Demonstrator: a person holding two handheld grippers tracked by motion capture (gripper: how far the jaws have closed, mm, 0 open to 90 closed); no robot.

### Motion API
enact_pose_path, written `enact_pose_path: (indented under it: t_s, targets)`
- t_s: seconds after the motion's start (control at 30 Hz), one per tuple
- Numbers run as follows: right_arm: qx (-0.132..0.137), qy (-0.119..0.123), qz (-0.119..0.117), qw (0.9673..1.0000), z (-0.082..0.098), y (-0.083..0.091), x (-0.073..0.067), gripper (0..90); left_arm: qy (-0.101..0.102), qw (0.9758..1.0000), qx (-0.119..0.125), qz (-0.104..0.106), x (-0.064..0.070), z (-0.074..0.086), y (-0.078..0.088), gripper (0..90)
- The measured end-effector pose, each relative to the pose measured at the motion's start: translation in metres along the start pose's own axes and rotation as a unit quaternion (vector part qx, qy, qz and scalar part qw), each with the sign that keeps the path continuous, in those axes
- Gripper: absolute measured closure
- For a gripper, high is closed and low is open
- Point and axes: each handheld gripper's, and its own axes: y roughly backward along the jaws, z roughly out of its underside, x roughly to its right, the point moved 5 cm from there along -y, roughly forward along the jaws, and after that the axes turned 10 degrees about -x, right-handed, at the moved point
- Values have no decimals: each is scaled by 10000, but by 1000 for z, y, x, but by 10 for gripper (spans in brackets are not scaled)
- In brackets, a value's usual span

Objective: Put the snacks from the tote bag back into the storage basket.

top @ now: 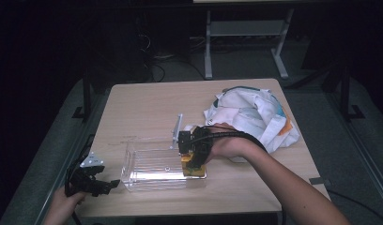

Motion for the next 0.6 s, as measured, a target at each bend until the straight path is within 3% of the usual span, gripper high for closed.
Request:
enact_pose_path:
  t_s: [0.6]
  targets:
    - [-158,59,-95,9998,1,-23,-4,516,12,10000,-31,13,1,0,0,137]
